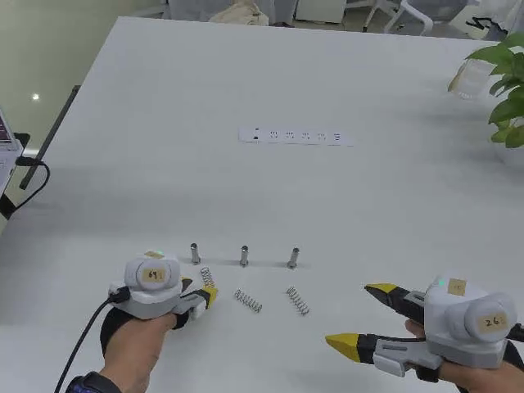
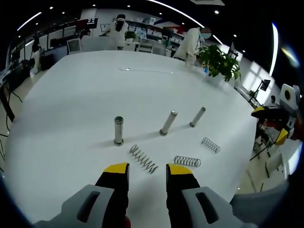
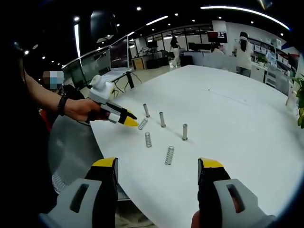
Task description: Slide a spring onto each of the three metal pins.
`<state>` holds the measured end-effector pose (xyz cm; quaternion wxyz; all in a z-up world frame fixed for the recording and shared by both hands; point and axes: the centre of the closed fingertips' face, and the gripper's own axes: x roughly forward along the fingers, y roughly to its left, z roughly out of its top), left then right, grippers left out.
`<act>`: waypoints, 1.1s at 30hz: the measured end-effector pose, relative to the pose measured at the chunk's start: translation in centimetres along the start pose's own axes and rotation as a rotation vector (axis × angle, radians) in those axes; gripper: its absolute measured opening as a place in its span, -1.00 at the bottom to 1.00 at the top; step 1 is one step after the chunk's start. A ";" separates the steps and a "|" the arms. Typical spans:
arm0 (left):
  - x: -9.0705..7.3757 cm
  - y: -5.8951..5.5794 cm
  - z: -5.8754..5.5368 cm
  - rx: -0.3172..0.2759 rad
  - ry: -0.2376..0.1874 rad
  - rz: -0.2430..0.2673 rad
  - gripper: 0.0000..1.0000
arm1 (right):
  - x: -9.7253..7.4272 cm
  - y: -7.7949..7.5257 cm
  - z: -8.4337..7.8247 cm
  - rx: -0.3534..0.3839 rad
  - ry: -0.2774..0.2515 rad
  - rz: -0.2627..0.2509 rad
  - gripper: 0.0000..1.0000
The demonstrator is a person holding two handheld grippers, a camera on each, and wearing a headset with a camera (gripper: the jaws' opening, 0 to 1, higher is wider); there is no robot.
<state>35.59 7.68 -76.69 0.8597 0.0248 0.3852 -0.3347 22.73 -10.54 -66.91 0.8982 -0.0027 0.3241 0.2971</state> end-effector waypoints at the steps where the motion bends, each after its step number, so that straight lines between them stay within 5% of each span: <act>1: 0.2 0.0 0.0 0.001 0.003 0.001 -0.52 | 0.0 0.0 0.0 0.002 -0.001 -0.001 0.34; 24: 2.9 -0.1 0.0 0.067 0.066 0.026 -0.65 | 0.0 -0.6 -0.2 0.014 0.003 -0.002 0.33; 33: 2.8 0.0 -0.5 0.117 0.082 0.038 -0.89 | 0.0 -0.6 -0.4 0.026 0.005 -0.004 0.31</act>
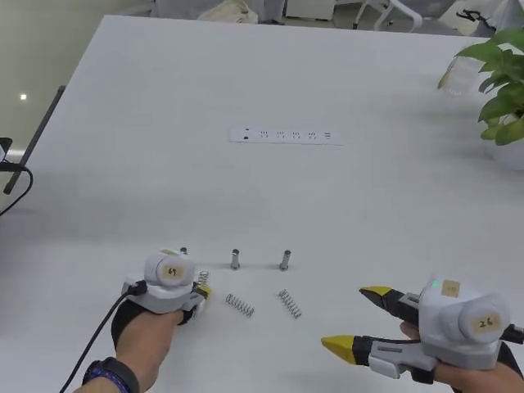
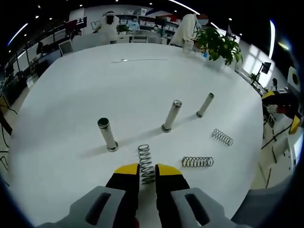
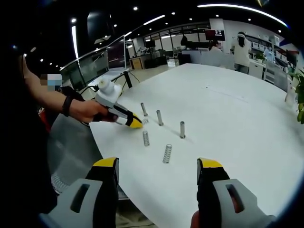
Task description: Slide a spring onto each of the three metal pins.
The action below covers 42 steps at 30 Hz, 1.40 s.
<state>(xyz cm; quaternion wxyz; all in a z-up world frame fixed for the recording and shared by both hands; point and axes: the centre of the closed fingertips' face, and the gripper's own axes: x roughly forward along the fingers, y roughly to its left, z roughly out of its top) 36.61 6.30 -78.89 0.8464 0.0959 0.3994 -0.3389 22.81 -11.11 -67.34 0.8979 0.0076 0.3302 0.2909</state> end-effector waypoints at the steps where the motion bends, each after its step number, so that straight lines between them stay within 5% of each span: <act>1: -0.1 -0.1 -0.1 0.022 0.005 0.002 -0.91 | 0.0 0.0 0.0 -0.003 0.000 0.000 0.31; 14: -0.7 0.2 -0.8 0.173 0.058 -0.005 -0.94 | 0.1 0.2 0.1 -0.007 -0.003 0.005 0.31; 42: -4.5 1.4 -1.7 0.271 0.063 -0.066 -0.95 | 1.0 1.3 -0.3 -0.024 0.011 0.038 0.22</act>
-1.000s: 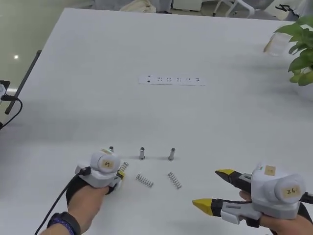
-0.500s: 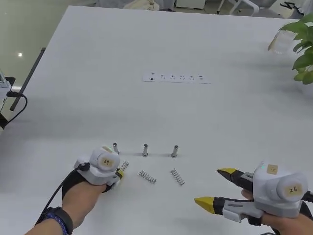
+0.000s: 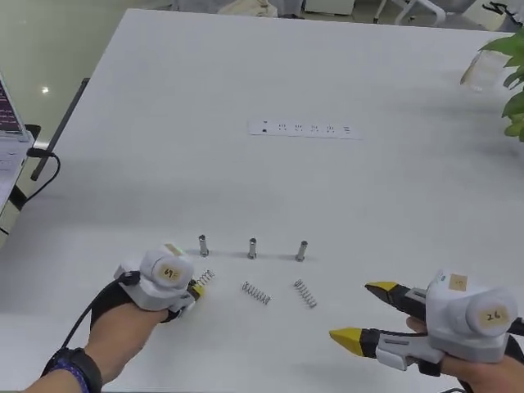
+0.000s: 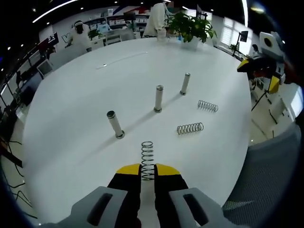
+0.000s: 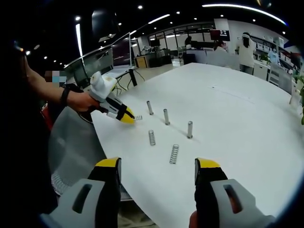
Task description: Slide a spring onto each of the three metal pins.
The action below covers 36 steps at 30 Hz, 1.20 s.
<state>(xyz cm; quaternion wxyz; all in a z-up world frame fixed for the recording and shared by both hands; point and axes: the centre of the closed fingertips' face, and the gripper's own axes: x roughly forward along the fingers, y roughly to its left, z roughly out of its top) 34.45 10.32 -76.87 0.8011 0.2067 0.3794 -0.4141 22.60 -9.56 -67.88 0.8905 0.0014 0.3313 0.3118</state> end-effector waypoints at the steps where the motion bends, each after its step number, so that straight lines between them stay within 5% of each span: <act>1: -0.2 0.0 0.0 0.004 -0.002 -0.002 -0.95 | 0.1 0.1 0.0 -0.001 -0.001 0.004 0.20; 16: -2.0 -1.3 1.0 0.066 -0.048 -0.022 -0.95 | 1.5 1.5 0.4 -0.006 0.004 0.055 0.06; 36: -2.9 -8.3 4.4 0.214 -0.134 -0.154 -0.95 | 3.5 2.9 0.9 0.014 -0.021 0.107 -0.15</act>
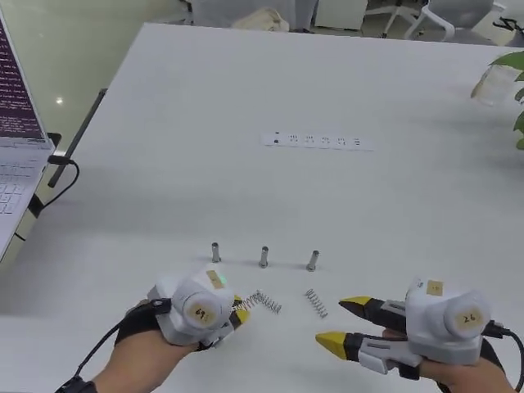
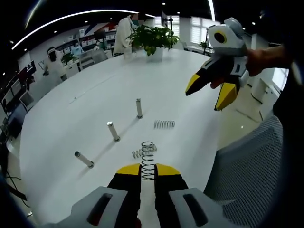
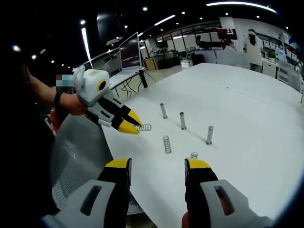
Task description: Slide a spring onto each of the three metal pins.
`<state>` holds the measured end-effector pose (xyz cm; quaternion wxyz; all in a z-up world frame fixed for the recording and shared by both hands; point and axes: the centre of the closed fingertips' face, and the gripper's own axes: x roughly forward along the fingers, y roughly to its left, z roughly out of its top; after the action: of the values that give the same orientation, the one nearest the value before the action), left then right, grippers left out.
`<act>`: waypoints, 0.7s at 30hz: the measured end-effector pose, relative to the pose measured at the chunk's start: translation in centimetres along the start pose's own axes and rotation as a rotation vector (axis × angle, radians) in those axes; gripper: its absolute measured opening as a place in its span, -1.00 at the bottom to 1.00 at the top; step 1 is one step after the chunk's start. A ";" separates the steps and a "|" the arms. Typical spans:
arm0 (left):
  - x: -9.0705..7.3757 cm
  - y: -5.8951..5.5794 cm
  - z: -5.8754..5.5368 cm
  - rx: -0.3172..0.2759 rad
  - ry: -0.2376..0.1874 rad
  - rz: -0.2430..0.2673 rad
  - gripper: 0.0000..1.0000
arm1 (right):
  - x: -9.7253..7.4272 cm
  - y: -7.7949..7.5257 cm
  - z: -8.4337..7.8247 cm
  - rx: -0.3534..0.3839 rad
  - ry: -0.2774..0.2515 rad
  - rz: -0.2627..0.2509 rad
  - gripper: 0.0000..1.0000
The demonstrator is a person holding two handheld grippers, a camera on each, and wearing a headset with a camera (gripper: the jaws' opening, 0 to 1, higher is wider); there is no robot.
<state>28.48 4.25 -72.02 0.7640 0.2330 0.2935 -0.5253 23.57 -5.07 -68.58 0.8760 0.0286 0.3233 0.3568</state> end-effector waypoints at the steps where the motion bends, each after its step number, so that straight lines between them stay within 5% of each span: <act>1: 0.0 -0.2 0.1 0.002 -0.003 -0.004 -0.95 | 0.1 0.1 0.1 0.000 -0.001 0.005 -0.17; 21: -1.1 -2.5 1.1 0.033 -0.061 -0.050 -0.95 | 4.0 2.9 1.7 -0.020 0.011 0.133 -0.35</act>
<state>26.09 3.34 -70.59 0.7553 0.2219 0.2670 -0.5558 24.99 -0.05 -68.61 0.8489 0.0395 0.3219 0.4173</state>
